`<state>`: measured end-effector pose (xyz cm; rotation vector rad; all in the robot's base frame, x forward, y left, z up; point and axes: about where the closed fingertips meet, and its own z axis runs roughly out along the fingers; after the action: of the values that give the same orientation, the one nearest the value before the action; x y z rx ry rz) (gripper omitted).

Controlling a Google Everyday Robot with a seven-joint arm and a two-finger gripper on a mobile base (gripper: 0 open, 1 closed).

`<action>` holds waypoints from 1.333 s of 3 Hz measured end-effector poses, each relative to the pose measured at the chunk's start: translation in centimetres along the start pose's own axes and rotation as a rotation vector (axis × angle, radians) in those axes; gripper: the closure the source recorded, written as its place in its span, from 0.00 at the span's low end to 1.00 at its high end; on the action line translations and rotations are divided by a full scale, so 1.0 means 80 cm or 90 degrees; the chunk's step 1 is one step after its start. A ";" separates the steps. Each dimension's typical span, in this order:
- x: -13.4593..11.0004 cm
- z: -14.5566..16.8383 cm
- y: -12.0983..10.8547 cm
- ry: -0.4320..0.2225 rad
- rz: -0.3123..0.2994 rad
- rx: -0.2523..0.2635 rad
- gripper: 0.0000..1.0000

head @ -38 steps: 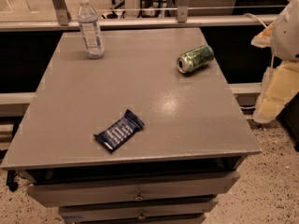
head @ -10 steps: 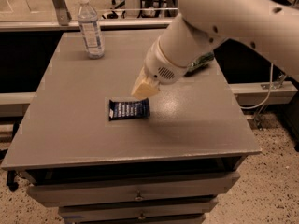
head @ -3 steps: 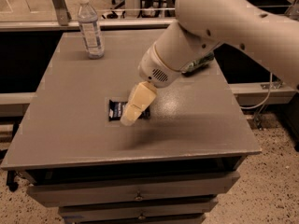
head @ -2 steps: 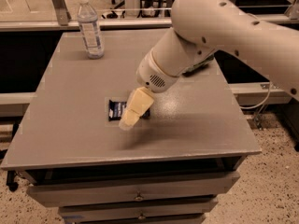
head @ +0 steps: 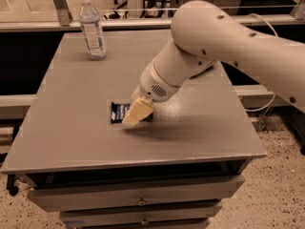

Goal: Move rxbar blueberry near blue plastic bottle

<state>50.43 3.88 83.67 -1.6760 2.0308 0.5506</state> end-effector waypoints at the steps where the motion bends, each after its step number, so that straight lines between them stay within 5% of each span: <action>1: 0.008 0.007 0.003 0.008 0.005 -0.007 0.64; 2: 0.007 0.002 -0.002 0.016 0.002 -0.002 0.87; 3: -0.002 -0.010 -0.012 0.024 -0.013 0.011 1.00; 4: -0.022 -0.024 -0.039 0.025 -0.027 0.036 1.00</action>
Offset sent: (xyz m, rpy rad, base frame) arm 0.0076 -0.0095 -0.0002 -0.0367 0.0017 -0.0046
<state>53.61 3.65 86.19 -1.7047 2.0145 0.4453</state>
